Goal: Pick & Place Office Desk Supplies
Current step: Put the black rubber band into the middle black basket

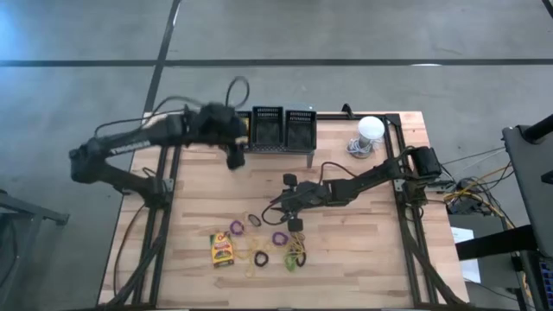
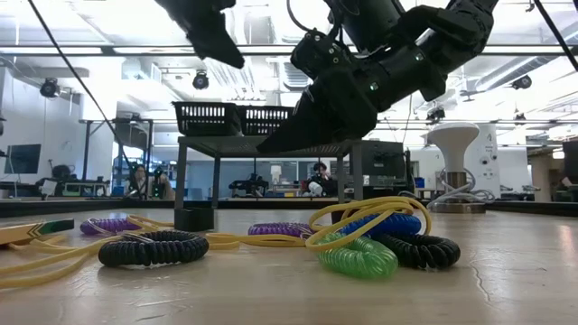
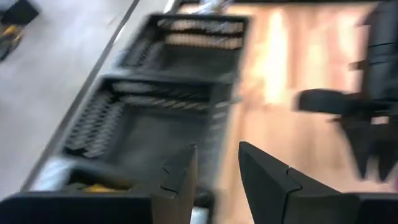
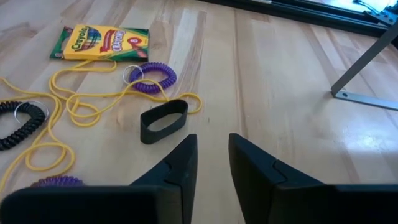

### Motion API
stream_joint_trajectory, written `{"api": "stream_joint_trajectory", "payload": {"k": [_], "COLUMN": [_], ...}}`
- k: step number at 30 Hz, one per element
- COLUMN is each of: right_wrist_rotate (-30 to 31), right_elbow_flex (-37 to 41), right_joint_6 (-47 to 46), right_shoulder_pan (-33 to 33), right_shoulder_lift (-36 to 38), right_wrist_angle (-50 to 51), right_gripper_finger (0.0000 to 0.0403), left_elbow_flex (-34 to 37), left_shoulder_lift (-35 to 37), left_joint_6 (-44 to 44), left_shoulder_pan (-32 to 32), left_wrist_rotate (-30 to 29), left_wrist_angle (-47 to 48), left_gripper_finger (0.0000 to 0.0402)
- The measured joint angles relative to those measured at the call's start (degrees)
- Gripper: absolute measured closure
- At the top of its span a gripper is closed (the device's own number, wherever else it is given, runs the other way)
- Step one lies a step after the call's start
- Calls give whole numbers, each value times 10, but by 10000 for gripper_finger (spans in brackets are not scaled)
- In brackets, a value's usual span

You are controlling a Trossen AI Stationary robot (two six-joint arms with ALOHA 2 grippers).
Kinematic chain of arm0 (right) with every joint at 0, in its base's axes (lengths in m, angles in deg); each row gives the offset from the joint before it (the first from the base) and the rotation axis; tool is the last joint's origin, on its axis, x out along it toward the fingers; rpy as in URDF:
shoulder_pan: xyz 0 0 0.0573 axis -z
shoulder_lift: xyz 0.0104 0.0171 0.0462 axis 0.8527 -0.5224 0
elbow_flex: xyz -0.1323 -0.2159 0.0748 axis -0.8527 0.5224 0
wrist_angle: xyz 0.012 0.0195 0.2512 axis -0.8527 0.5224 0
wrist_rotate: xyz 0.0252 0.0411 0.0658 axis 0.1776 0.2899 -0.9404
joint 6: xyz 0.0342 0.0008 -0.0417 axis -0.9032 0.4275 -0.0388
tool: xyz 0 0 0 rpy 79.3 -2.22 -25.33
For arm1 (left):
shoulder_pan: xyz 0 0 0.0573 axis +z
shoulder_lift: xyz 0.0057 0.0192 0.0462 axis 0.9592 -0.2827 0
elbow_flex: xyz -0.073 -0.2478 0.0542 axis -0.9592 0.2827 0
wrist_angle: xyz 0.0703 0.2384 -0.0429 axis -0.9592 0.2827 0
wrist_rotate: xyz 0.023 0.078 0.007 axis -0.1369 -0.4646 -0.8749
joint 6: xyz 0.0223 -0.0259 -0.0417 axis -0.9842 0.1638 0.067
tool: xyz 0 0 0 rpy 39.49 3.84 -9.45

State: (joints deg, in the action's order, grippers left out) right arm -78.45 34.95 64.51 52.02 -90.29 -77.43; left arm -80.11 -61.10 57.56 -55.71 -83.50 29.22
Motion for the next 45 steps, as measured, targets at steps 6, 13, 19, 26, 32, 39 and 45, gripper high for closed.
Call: {"api": "stream_joint_trajectory", "payload": {"k": [6,13,19,26,32,39,45], "right_wrist_rotate": [1,1,1,1,1,1,1], "right_elbow_flex": [0,0,-4,-13,-20,-31,-34], "right_joint_6": [0,0,-12,-13,-13,-16,-15], "right_shoulder_pan": [4,5,5,5,5,5,5], "right_shoulder_lift": [0,-1,-1,-1,-1,-1,-1], "right_wrist_angle": [-26,-71,-74,-75,-74,-70,-70], "right_gripper_finger": [326,333,335,335,335,335,335], "left_elbow_flex": [201,371,477,518,534,539,539], "left_shoulder_lift": [71,96,94,104,104,102,102], "left_joint_6": [43,82,138,135,135,135,136], "left_shoulder_pan": [-140,-294,-339,-336,-336,-336,-336], "left_wrist_rotate": [-4,-80,-160,-200,-200,-200,-200], "left_wrist_angle": [-224,-405,-556,-608,-565,-473,-408], "left_gripper_finger": [281,281,281,281,281,281,281]}}
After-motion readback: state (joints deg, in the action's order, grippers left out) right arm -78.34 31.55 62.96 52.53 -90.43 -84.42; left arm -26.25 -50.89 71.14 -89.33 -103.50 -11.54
